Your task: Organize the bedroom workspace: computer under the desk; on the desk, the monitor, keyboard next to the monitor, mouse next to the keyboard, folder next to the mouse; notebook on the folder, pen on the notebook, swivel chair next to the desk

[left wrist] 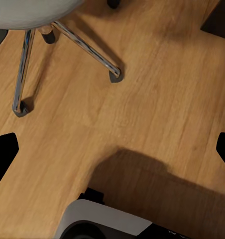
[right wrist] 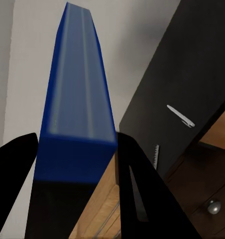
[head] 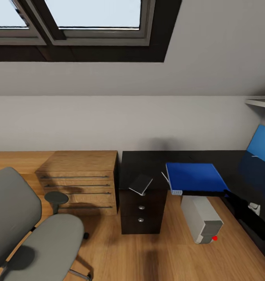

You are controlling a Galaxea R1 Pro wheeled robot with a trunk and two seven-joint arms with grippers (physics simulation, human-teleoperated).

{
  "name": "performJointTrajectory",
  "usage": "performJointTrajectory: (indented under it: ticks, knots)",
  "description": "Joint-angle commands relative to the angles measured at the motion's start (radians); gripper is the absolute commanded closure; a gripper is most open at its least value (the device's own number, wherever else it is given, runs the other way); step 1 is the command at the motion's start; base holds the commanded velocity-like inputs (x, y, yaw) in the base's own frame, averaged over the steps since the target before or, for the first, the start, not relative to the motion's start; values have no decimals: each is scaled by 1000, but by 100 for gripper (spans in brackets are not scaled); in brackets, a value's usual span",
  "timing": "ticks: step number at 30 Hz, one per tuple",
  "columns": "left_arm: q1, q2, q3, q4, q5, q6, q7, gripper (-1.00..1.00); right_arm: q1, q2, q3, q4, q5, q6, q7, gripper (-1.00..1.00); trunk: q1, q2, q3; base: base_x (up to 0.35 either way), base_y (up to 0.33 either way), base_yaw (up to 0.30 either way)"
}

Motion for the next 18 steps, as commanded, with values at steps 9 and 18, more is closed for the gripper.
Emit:
performJointTrajectory:
  ticks: [9,18]
  knots:
    - [-1,0,-3,1,8,-3,2,-100,-1,-1,-3,7,-4,9,7,100,0,-1,-1,0,0,0]
    - [-1,0,-3,1,8,-2,2,-100,-1,0,-3,7,-4,10,9,100,0,-1,5,0,0,-145]
